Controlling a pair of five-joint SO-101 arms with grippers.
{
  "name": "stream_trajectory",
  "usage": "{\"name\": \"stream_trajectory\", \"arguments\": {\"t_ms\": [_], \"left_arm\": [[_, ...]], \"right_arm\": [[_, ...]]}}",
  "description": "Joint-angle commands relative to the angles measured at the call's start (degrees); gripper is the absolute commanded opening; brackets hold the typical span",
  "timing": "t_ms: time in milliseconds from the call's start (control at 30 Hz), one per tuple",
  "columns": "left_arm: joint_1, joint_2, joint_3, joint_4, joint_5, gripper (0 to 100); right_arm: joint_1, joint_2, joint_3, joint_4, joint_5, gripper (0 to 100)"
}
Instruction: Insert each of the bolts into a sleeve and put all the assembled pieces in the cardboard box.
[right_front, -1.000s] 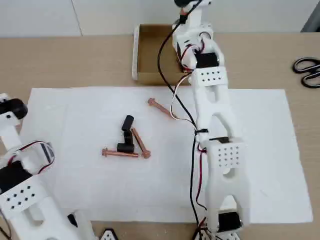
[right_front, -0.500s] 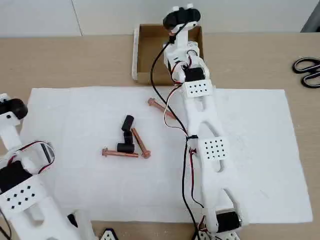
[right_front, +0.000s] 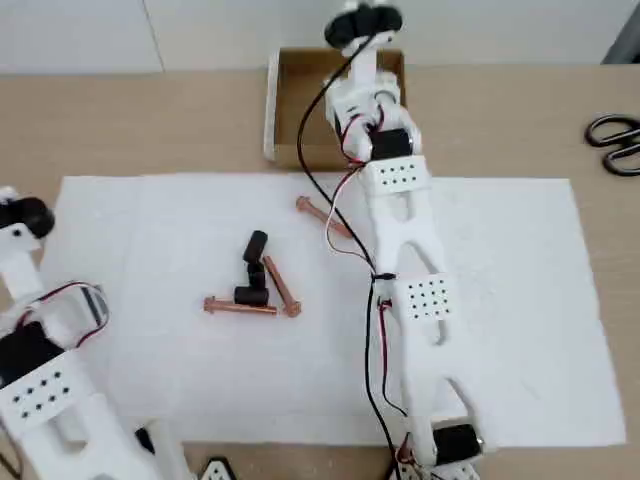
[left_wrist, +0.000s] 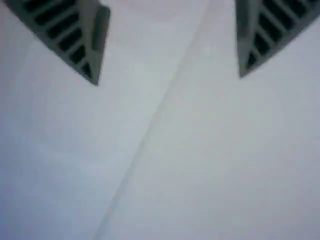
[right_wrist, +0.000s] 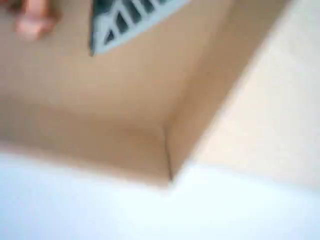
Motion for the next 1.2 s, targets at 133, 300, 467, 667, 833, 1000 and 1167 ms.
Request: {"name": "stream_trajectory", "arguments": {"t_ms": [133,300,467,667,833,1000,1167], "left_arm": [[0.2,-1.1,-0.1,0.3,0.3,17],[0.2,-1.1,-0.1,1.5,0.3,17],[0.2,-1.1,-0.1,1.5,0.4,17],[0.3,-1.1,-0.1,1.5,0.4,17],[0.3,-1.1,-0.1,1.5,0.4,17],[0.3,-1.1,0.0,1.5,0.4,17],[0.3,-1.1,0.0,1.5,0.4,17]], "right_arm": [[-2.0,-11.4,-4.4,14.4,0.3,16.6],[-6.7,-22.8,-4.3,32.7,0.2,16.6],[-11.6,-29.8,-4.3,47.0,0.2,16.6],[-14.1,-31.3,-4.2,51.5,0.2,16.6],[-15.3,-31.7,0.7,52.1,-0.8,16.6],[-15.0,-34.5,9.8,52.3,-0.9,16.6],[-16.4,-45.7,26.8,52.3,-0.9,16.6]]}}
